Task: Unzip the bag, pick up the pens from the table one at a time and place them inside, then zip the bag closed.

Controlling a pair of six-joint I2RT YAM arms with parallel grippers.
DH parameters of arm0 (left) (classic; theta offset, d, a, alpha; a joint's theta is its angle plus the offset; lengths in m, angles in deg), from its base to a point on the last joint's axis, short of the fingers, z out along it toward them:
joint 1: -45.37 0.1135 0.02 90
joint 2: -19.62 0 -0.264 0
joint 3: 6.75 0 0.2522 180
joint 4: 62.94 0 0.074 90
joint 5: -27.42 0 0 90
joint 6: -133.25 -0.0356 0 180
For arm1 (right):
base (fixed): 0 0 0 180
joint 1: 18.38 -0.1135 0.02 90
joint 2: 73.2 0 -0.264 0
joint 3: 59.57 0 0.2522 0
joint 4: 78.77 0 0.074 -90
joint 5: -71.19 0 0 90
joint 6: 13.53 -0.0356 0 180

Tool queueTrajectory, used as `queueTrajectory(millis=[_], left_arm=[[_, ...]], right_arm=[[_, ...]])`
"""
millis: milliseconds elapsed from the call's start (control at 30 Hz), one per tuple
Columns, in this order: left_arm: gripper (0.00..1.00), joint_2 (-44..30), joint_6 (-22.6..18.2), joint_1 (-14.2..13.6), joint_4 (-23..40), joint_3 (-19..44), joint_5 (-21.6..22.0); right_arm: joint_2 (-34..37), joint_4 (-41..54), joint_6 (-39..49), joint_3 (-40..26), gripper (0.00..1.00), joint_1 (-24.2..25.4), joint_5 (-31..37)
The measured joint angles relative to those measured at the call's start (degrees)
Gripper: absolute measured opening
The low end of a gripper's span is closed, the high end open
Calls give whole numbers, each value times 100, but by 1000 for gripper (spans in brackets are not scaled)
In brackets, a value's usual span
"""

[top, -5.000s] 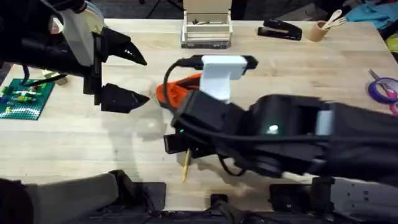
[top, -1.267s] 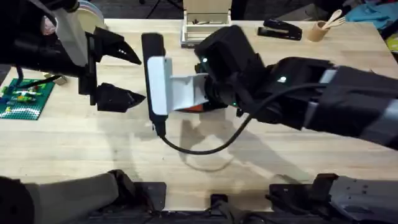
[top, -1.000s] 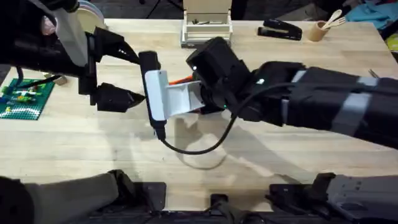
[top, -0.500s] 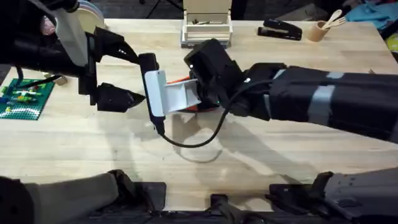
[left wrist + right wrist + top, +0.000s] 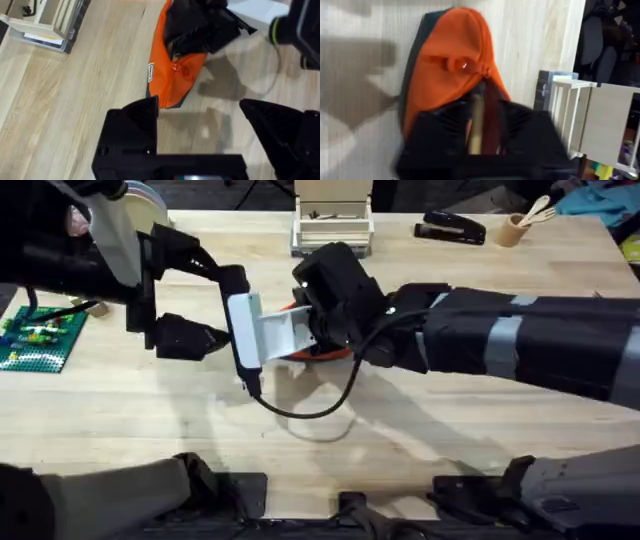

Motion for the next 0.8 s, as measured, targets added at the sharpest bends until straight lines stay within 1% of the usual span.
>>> queueTrajectory(millis=[67, 133, 167, 200, 267, 500, 633, 667, 800], left_arm=[[995, 0, -1, 0, 0, 0, 1], [993, 0, -1, 0, 0, 0, 0], [993, 0, -1, 0, 2, 0, -1], [993, 0, 0, 0, 0, 0, 1], [994, 0, -1, 0, 0, 0, 1], [993, 0, 1, 0, 0, 0, -1], [993, 0, 1, 0, 0, 0, -1], [993, 0, -1, 0, 0, 0, 1], [993, 0, -1, 0, 0, 0, 50]], right_arm=[[-2, -25, 4, 0, 581, 0, -12], [0, -62, 3, 0, 880, 0, -20], [0, -82, 20, 0, 965, 0, -32], [-2, -84, 19, 0, 989, 0, -38], [0, -82, 19, 0, 998, 0, -53], [-2, -80, -8, 0, 998, 0, 124], [-45, -54, -262, 0, 998, 0, 295], [-215, -23, -538, 0, 997, 2, 365], [-632, 6, -990, 0, 996, 0, 405]])
